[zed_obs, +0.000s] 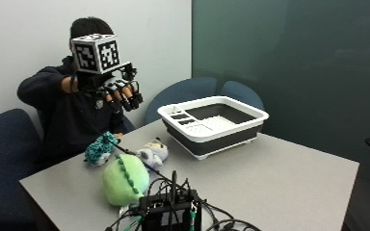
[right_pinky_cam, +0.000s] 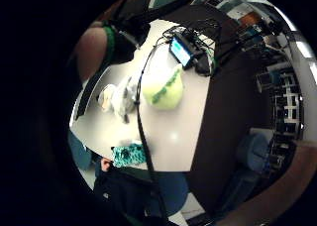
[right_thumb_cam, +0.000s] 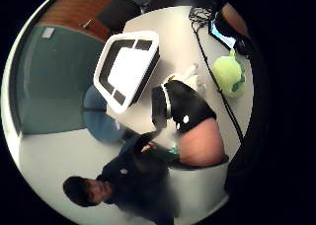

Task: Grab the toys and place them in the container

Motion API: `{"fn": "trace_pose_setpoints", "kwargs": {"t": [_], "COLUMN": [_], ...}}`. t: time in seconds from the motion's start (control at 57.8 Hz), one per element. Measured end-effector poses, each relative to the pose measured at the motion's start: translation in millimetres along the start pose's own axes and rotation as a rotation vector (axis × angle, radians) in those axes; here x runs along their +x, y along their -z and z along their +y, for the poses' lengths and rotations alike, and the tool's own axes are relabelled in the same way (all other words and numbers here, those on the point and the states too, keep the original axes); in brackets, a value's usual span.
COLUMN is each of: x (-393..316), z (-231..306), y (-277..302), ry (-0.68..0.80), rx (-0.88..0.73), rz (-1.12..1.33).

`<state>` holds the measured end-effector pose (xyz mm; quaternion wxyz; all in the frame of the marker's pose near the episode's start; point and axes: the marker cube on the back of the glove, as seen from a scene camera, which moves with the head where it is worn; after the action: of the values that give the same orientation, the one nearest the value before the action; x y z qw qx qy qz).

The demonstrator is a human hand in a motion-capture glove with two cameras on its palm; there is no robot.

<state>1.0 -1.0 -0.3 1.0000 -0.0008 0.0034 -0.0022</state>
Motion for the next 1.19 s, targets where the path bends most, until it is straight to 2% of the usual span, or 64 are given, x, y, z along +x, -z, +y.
{"fn": "trace_pose_setpoints", "kwargs": {"t": [0.173, 0.363, 0.467, 0.64, 0.744, 0.847, 0.917, 1.003, 1.09, 1.193], "x": [12.4, 43.1, 75.5, 93.5, 97.8, 94.8, 87.4, 75.0, 49.7, -29.9], "z": [-7.2, -26.5, -49.4, -58.9, -63.8, -68.6, -72.8, -78.0, -80.3, -61.6], "y": [-8.6, -41.8, -75.3, -148.7, -173.2, -183.5, -178.2, -153.7, -97.0, -24.7], "ry": [-0.019, -0.11, -0.148, -0.259, -0.258, -0.229, -0.211, -0.174, -0.095, -0.023], "rx": [-0.016, -0.041, -0.046, -0.192, -0.124, 0.066, 0.172, 0.222, 0.31, 0.442], "rz": [0.006, -0.015, 0.002, -0.072, -0.064, -0.014, 0.019, 0.033, -0.015, -0.103]}}
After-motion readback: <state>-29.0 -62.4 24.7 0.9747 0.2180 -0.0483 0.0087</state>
